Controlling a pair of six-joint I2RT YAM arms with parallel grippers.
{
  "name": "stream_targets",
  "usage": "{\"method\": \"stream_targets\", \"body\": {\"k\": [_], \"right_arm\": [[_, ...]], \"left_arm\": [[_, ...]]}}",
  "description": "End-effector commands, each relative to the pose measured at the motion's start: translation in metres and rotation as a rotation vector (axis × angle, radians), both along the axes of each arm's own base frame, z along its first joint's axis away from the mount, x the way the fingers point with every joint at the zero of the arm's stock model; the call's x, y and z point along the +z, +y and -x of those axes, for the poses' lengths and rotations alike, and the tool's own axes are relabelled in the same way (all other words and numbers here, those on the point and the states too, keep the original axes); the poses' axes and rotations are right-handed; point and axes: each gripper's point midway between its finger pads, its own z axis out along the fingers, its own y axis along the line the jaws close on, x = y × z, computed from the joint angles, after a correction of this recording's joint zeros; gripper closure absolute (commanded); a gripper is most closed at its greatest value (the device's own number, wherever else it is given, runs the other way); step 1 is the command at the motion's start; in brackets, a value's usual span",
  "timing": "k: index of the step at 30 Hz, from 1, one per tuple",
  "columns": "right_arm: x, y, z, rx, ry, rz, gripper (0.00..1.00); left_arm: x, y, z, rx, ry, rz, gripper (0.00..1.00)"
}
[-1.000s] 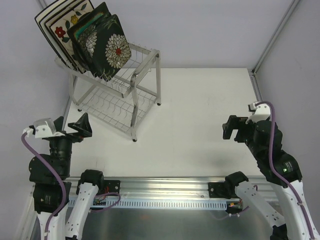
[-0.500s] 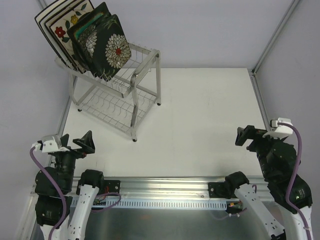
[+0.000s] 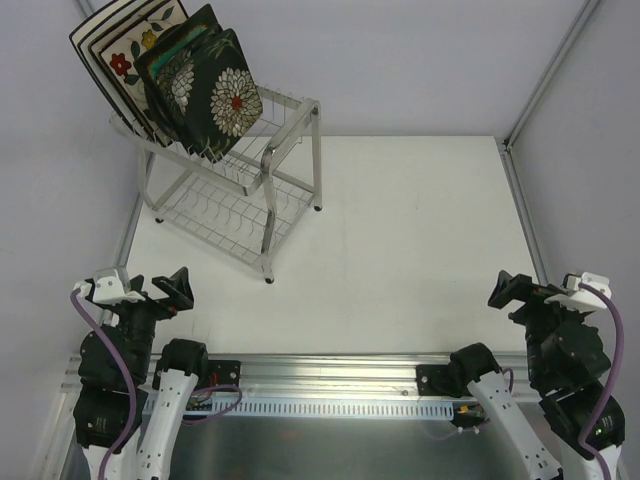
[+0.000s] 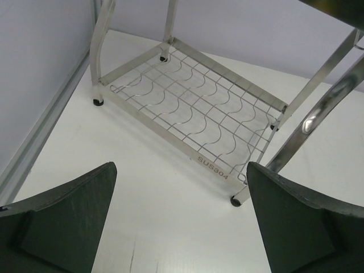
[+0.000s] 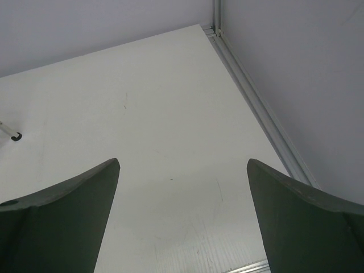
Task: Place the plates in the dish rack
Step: Insert the plate into the dish rack
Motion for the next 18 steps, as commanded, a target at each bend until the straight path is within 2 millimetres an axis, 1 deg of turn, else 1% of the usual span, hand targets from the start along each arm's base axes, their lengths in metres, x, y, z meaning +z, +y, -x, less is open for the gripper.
{"method": "stream_targets", "body": {"k": [1,5,18], "right_arm": [[-0.0067,-0.0128,0.0056,-0.058,0.008,0.035,0.00],[-0.0106,-0.0136,0.0085,-0.057,0.014,0.034,0.00],[-0.0102,-0.0132,0.0101,-0.053,0.005,0.021,0.01]], "left_arm": [[0.0063,0.0090,0.0238,0.033,-0.119,0.036,0.01],[0.0057,0.0097,0.0249,0.036,-0.122,0.038,0.01],[0.0060,0.0111,0.0266,0.044,-0.124,0.043,0.01]]}}
